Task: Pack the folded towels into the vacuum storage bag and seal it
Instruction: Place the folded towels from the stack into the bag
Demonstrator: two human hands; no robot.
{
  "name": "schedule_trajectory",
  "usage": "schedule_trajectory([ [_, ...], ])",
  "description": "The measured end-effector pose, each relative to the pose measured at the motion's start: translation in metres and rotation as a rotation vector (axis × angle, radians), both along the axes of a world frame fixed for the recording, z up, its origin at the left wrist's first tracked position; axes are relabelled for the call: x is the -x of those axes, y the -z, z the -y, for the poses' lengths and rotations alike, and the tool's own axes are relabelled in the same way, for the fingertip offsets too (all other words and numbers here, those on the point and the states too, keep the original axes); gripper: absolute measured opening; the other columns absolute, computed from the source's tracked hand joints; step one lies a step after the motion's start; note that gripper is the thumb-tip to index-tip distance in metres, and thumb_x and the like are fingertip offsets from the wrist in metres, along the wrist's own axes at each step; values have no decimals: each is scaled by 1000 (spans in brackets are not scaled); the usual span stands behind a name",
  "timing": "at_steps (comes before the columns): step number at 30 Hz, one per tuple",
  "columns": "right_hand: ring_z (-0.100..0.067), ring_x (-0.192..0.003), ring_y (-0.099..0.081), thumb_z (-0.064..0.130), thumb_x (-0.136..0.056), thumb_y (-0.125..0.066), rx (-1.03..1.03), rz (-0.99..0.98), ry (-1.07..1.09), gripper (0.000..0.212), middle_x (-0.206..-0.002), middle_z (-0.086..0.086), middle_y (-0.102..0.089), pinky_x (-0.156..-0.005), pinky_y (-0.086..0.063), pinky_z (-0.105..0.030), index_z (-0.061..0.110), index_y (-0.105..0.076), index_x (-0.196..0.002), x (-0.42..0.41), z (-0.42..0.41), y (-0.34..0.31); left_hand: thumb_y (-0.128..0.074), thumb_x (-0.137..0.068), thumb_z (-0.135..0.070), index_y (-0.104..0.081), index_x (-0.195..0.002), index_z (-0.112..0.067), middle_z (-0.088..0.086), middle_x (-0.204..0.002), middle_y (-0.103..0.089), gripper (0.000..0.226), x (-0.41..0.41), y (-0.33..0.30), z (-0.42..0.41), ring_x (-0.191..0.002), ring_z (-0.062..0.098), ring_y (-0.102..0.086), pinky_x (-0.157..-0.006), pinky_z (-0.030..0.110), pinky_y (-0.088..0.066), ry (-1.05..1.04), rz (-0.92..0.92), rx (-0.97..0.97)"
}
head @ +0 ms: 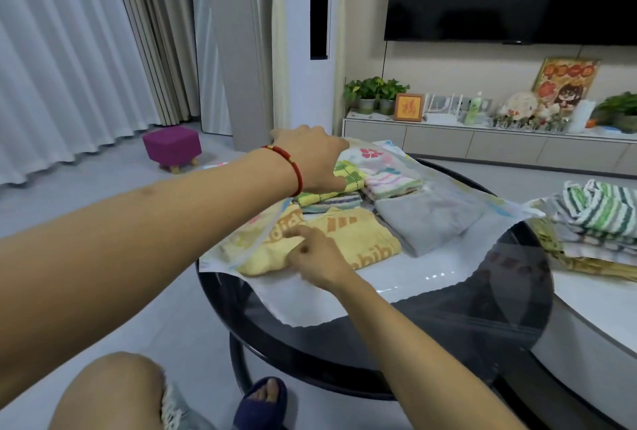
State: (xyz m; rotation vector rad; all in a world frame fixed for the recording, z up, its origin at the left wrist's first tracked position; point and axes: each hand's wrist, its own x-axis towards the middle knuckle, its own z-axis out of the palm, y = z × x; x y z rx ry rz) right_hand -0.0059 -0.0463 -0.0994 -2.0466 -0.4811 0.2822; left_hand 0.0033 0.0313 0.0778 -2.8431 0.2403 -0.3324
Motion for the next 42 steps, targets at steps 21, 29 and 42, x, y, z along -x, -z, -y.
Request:
schedule_trajectory([
  [21,-36,-143,-36,24,-98,-48,499,385,-162,55,-153,-12,-46,-122,-24,-48,19,-43,-153,-3,-10,28,-51,-80,-59,-54,-124,-28,4,-96,-64,54,4,12,15,-83,27,-49,-61,39,-41,29,32,-30],
  [29,-16,-115,-58,9,-90,-57,139,475,63,31,-120,4,-72,-97,-46,-27,19,-75,-113,-12,97,8,-52,-83,-55,-50,-134,-32,-1,-145,-43,57,2,22,40,-119,36,-46,-84,52,-45,162,37,-84],
  [42,-32,-76,-65,21,-92,-57,367,530,967,20,-86,-11,-74,-67,-51,-37,13,-75,-88,-66,403,-19,-51,-86,-50,-57,-126,-24,2,-139,-49,48,-63,48,169,-122,32,-46,-94,58,-43,357,14,-181],
])
